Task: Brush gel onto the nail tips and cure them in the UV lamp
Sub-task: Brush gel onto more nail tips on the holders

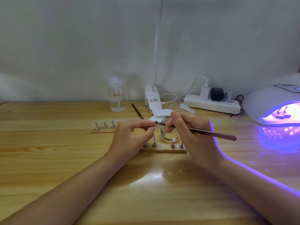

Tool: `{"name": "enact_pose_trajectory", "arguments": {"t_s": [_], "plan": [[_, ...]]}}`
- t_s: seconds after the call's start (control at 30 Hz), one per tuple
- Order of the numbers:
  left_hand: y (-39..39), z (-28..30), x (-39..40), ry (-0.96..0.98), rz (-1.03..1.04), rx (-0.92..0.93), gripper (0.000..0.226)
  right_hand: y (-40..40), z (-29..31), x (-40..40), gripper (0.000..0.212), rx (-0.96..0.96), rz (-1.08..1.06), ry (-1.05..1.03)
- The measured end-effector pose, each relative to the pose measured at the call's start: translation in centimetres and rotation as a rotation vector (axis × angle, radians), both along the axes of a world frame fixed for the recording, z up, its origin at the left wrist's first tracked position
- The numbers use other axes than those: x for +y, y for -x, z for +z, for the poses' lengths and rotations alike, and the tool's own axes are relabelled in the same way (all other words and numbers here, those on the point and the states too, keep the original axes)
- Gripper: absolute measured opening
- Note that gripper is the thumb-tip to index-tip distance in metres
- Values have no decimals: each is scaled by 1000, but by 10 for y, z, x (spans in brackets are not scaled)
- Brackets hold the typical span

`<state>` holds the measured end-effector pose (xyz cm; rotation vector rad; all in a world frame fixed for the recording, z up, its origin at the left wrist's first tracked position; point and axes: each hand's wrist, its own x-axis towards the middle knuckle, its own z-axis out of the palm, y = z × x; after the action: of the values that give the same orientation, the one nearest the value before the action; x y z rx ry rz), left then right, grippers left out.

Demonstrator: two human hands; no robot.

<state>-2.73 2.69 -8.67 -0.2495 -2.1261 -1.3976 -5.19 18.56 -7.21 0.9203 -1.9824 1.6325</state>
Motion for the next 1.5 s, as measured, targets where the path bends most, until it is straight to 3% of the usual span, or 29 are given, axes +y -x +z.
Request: {"name": "enact_pose_trajectory", "arguments": {"t_s": [0.17, 0.47, 0.67, 0.83, 1.33, 1.5], "plan": [[0, 0, 0, -10, 5, -6, 30, 0, 0, 2, 36, -46, 79, 177], [-2, 0, 0, -2, -16, 8, 28, -1, 0, -3, 31, -81, 35, 109], [-1, -1, -1, 2, -18, 7, 27, -3, 0, 1, 43, -110, 82, 223], [-1, 0, -2, 9, -29, 44, 28, -2, 1, 1, 40, -145, 27, 272], [1, -1, -1, -53, -22, 44, 13, -9, 1, -1, 24, 43, -79, -6], [-1, 1, 0, -49, -13, 39, 18, -9, -2, -1, 32, 43, -60, -40]]}}
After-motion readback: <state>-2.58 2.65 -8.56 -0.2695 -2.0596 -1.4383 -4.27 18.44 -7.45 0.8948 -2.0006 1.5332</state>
